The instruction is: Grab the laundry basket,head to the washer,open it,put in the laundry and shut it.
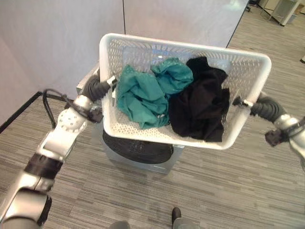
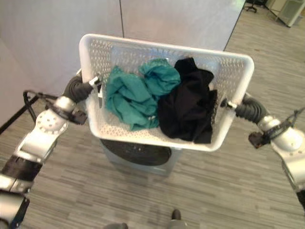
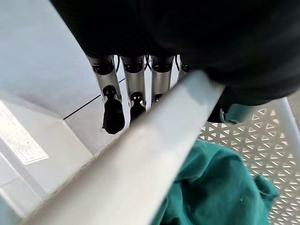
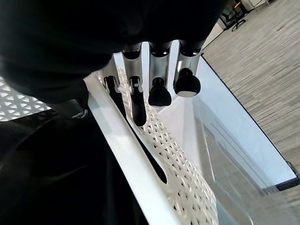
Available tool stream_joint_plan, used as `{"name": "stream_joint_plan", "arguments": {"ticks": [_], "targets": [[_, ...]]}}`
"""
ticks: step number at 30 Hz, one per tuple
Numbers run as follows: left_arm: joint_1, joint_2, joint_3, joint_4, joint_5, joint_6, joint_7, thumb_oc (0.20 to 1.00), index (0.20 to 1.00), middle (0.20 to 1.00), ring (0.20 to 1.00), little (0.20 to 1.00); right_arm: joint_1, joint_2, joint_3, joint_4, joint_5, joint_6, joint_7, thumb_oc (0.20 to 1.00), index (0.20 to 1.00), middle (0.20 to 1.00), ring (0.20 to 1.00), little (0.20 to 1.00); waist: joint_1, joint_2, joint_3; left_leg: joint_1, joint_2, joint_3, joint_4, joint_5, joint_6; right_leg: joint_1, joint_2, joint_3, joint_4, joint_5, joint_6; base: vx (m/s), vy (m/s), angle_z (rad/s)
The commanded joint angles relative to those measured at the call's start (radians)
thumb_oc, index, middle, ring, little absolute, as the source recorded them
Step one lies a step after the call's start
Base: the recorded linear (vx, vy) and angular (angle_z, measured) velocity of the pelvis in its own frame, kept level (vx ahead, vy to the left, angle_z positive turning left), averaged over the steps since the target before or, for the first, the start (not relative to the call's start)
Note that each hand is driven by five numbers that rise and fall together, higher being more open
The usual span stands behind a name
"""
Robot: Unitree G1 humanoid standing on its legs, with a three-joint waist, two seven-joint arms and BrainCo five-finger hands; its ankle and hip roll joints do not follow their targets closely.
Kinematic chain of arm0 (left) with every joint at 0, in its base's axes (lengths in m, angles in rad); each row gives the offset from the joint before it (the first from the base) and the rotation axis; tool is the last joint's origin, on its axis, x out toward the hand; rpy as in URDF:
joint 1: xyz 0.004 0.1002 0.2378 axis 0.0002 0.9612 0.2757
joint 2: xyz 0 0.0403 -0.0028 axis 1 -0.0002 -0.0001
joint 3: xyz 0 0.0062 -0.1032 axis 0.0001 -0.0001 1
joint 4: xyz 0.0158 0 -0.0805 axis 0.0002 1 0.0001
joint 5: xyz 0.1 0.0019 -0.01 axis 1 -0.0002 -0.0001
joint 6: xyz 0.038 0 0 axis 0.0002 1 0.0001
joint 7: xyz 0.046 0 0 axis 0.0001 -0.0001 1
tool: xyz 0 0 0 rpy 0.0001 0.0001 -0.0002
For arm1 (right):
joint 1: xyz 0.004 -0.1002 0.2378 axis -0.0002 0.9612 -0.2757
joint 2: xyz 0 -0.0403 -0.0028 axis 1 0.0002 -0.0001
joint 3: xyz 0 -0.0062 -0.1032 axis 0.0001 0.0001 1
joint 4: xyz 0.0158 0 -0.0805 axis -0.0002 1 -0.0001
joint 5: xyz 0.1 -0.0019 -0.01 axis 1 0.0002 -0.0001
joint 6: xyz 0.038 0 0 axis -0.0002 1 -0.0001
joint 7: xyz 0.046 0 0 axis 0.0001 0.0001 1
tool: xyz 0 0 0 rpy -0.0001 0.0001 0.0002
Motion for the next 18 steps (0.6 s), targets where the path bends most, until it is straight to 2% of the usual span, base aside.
{"name": "stream_joint_plan", "arguments": {"ticks": [1,2,4,5,6,7,9,11,12,13,14,15,16,17,18], "targets": [[-0.307,0.052,-0.035,0.221,-0.152,-0.043,0.091,0.200,0.200,0.200,0.200,0.200,-0.312,-0.126,0.137,0.223,0.078,0.018,-0.101,0.200,0.200,0.200,0.200,0.200,0.034,0.047,-0.059,0.195,-0.008,-0.045,-0.144,-0.085,0.039,-0.138,0.013,0.055,0.024,0.036,0.018,0.09,-0.098,0.17],[-0.313,0.055,-0.035,0.230,-0.155,-0.047,0.090,0.200,0.200,0.200,0.200,0.200,-0.342,-0.122,0.162,0.235,0.080,0.015,-0.101,0.200,0.200,0.200,0.200,0.200,0.028,0.048,-0.056,0.196,-0.008,-0.045,-0.146,-0.085,0.038,-0.138,0.014,0.054,0.025,0.035,0.017,0.10,-0.096,0.19],[-0.450,0.017,-0.129,0.373,-0.183,-0.041,0.095,0.200,0.200,0.200,0.200,0.200,-0.527,-0.105,0.313,0.351,0.069,0.019,-0.119,0.200,0.200,0.200,0.200,0.200,0.020,0.057,-0.062,0.204,0.010,-0.056,-0.163,-0.072,0.027,-0.140,0.022,0.053,0.041,0.015,0.012,0.13,-0.107,0.22],[-0.548,-0.010,-0.194,0.508,-0.187,-0.037,0.098,0.200,0.200,0.200,0.200,0.200,-0.708,-0.043,0.458,0.480,0.048,0.018,-0.124,0.200,0.200,0.200,0.200,0.200,0.012,0.068,-0.069,0.212,0.027,-0.059,-0.175,-0.057,0.015,-0.145,0.034,0.050,0.065,-0.006,0.004,0.14,-0.115,0.25],[-0.551,-0.008,-0.192,0.513,-0.189,-0.039,0.096,0.200,0.200,0.200,0.200,0.200,-0.729,-0.040,0.476,0.489,0.051,0.016,-0.123,0.200,0.200,0.200,0.200,0.200,0.008,0.072,-0.067,0.212,0.028,-0.059,-0.177,-0.056,0.015,-0.146,0.035,0.049,0.067,-0.007,0.004,0.24,-0.184,0.21],[-0.621,-0.049,-0.256,0.619,-0.172,-0.028,0.093,0.200,0.200,0.200,0.200,0.200,-0.846,0.036,0.572,0.597,0.028,0.030,-0.132,0.200,0.200,0.200,0.200,0.200,0.001,0.085,-0.077,0.222,0.053,-0.058,-0.179,-0.034,-0.002,-0.151,0.055,0.045,0.095,-0.036,-0.006,0.14,-0.104,0.06],[-0.648,-0.074,-0.277,0.669,-0.157,-0.026,0.090,0.200,0.200,0.200,0.200,0.200,-0.872,0.074,0.594,0.641,0.017,0.034,-0.132,0.200,0.200,0.200,0.200,0.200,-0.005,0.093,-0.079,0.224,0.068,-0.058,-0.173,-0.019,-0.011,-0.153,0.070,0.045,0.111,-0.058,-0.016,0.16,-0.134,0.10],[-0.659,-0.097,-0.291,0.733,-0.137,-0.021,0.091,0.200,0.200,0.200,0.200,0.200,-0.906,0.140,0.618,0.692,0.014,0.035,-0.136,0.200,0.200,0.200,0.200,0.200,-0.010,0.099,-0.084,0.210,0.098,-0.061,-0.126,0.036,-0.035,-0.144,0.105,0.045,0.125,-0.094,-0.042,0.21,-0.242,0.26],[-0.675,-0.111,-0.303,0.751,-0.138,-0.014,0.087,0.200,0.200,0.200,0.200,0.200,-0.915,0.200,0.626,0.762,0.018,0.032,-0.142,0.200,0.200,0.200,0.200,0.200,0.005,0.086,-0.072,0.138,0.107,-0.075,0.036,0.139,-0.041,-0.113,0.131,0.050,0.119,-0.112,-0.076,0.14,-0.217,0.11],[-0.676,-0.110,-0.304,0.752,-0.139,-0.014,0.087,0.200,0.200,0.200,0.200,0.200,-0.918,0.202,0.627,0.764,0.018,0.030,-0.141,0.200,0.200,0.200,0.200,0.200,0.000,0.086,-0.074,0.128,0.107,-0.080,0.048,0.135,-0.042,-0.116,0.131,0.046,0.119,-0.112,-0.077,0.03,-0.337,0.04],[-0.707,-0.113,-0.332,0.767,-0.138,-0.001,0.077,0.200,0.200,0.200,0.200,0.200,-0.939,0.253,0.647,0.821,0.017,0.033,-0.139,0.200,0.200,0.200,0.200,0.200,0.043,0.053,-0.015,-0.029,0.078,-0.156,0.345,0.214,-0.025,-0.078,0.151,0.056,0.111,-0.123,-0.119,-0.03,-0.252,0.04],[-0.719,-0.118,-0.350,0.790,-0.138,0.003,0.071,0.200,0.200,0.200,0.200,0.200,-0.943,0.279,0.664,0.858,0.020,0.035,-0.138,0.200,0.200,0.200,0.200,0.200,0.052,0.032,-0.002,-0.087,0.061,-0.174,0.386,0.224,-0.016,-0.072,0.144,0.060,0.103,-0.123,-0.124,0.02,-0.265,0.09],[-0.734,-0.130,-0.359,0.819,-0.140,0.008,0.066,0.200,0.200,0.200,0.200,0.200,-0.946,0.291,0.674,0.893,0.022,0.043,-0.132,0.200,0.200,0.200,0.200,0.200,0.052,0.023,0.001,-0.124,0.067,-0.174,0.356,0.209,-0.009,-0.064,0.141,0.062,0.096,-0.128,-0.122,0.15,-0.042,-0.07],[-0.748,-0.142,-0.370,0.854,-0.134,0.011,0.057,0.200,0.200,0.200,0.200,0.200,-0.952,0.305,0.684,0.924,0.027,0.051,-0.125,0.200,0.200,0.200,0.200,0.200,0.050,0.017,-0.003,-0.130,0.089,-0.156,0.261,0.176,-0.009,-0.050,0.135,0.068,0.082,-0.135,-0.112,0.15,0.014,-0.18],[-0.750,-0.142,-0.371,0.856,-0.135,0.010,0.056,0.200,0.200,0.200,0.200,0.200,-0.953,0.306,0.684,0.926,0.027,0.051,-0.125,0.200,0.200,0.200,0.200,0.200,0.056,0.015,0.004,-0.115,0.090,-0.149,0.251,0.176,-0.008,-0.041,0.135,0.073,0.080,-0.135,-0.112,0.18,0.078,-0.05]]}}
